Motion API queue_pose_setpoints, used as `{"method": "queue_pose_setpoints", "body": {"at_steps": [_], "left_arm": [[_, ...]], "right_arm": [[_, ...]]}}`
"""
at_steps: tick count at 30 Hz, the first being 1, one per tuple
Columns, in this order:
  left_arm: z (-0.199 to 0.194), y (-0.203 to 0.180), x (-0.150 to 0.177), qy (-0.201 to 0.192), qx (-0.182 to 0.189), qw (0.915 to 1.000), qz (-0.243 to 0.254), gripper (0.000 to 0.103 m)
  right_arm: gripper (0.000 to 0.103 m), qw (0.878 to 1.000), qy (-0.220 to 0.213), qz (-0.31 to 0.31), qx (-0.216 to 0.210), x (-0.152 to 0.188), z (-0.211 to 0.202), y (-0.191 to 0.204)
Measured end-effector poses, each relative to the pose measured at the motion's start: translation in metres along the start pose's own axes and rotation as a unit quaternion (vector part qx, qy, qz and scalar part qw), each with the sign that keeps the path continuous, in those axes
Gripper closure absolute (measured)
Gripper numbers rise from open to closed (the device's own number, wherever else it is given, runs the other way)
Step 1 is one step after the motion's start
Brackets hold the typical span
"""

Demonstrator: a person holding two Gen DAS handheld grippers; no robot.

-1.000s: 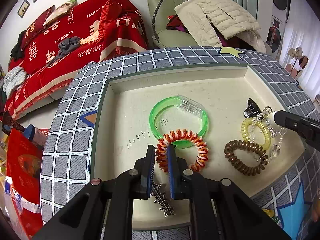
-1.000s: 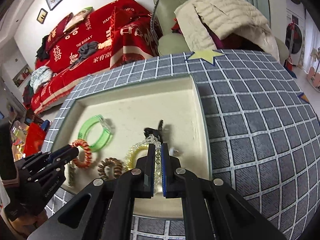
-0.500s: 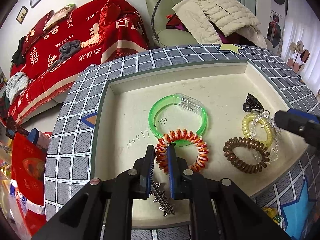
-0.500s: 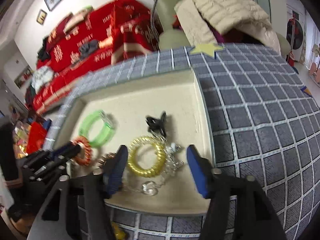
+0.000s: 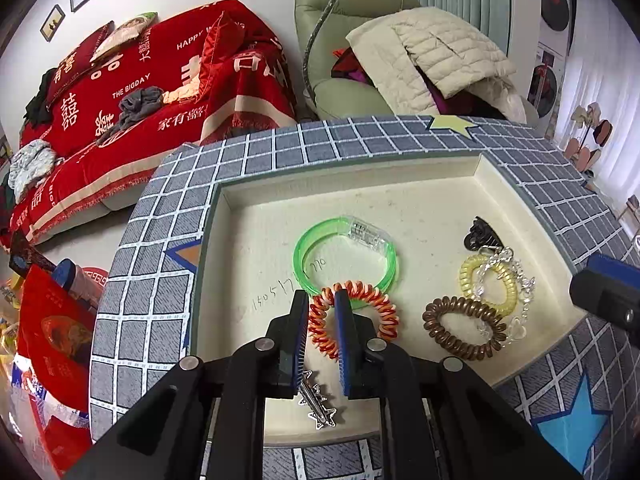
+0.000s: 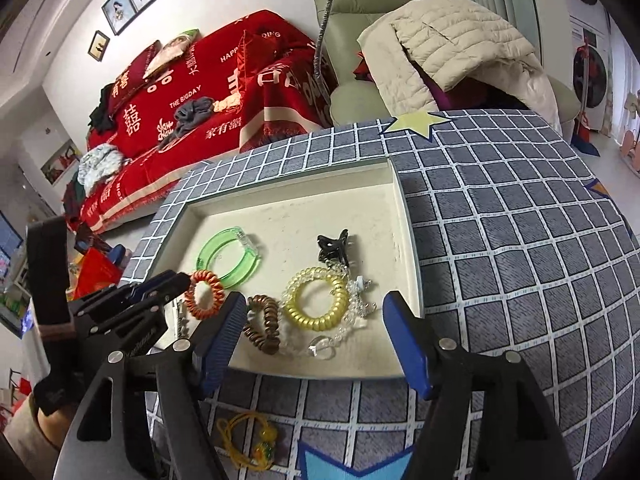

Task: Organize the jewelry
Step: 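Open the left tool to release the coil hair tie in the tray, then move the right tool toward the yellow cord sunflower keychain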

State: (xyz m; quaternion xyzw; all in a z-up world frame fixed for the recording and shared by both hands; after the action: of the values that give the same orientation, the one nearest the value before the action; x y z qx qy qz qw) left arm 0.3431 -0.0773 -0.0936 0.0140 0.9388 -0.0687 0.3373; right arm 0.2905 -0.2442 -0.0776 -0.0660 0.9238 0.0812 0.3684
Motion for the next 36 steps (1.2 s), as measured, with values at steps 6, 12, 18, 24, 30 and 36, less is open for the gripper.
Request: {"method": "queue_pose_setpoints", "body": {"at_steps": [6,12,18,24,30,36], "left_arm": [[-0.019,0.009,-0.007,-0.029,0.006,0.9992,-0.025,0.000],[-0.037,0.012,-0.009,-0.051,0.007,0.9984,-0.024,0.000],[-0.050,0.029,0.002,-0.042,0.009,0.9979,-0.049,0.000],[-0.061,0.043,0.031,-0.015,0.011,0.9985,-0.051,0.000],[-0.076,0.062,0.069,-0.005,-0.002,0.9979,-0.064,0.000],[-0.085,0.082,0.104,0.014,-0.005,0.9961,-0.087,0.000]], "right_arm": [[0.024,1.000,-0.007,-0.008,-0.018,0.006,-0.015,0.012],[0.021,1.000,-0.007,-0.008,-0.028,0.017,-0.025,0.019],[0.000,0.999,-0.007,0.000,-0.036,0.031,-0.032,0.021],[0.000,0.999,0.012,-0.011,-0.041,0.045,-0.038,0.030],[0.000,0.998,0.043,-0.014,-0.035,0.068,-0.036,0.033],[0.000,0.997,0.073,-0.006,-0.029,0.093,-0.034,0.034]]}}
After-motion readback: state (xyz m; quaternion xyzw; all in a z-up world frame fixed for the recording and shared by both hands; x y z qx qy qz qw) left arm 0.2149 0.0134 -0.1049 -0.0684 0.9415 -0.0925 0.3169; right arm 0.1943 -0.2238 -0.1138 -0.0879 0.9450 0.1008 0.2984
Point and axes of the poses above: each gripper's, at about its wrist camera, not at the fingertips, and z roughly the way its jaws point, y to its left, x to its underside, the point moved 7 cm from there along z, roughly the way its jaws point, and after that the axes turned 15 degrees about -z, right-handed, at the moved point
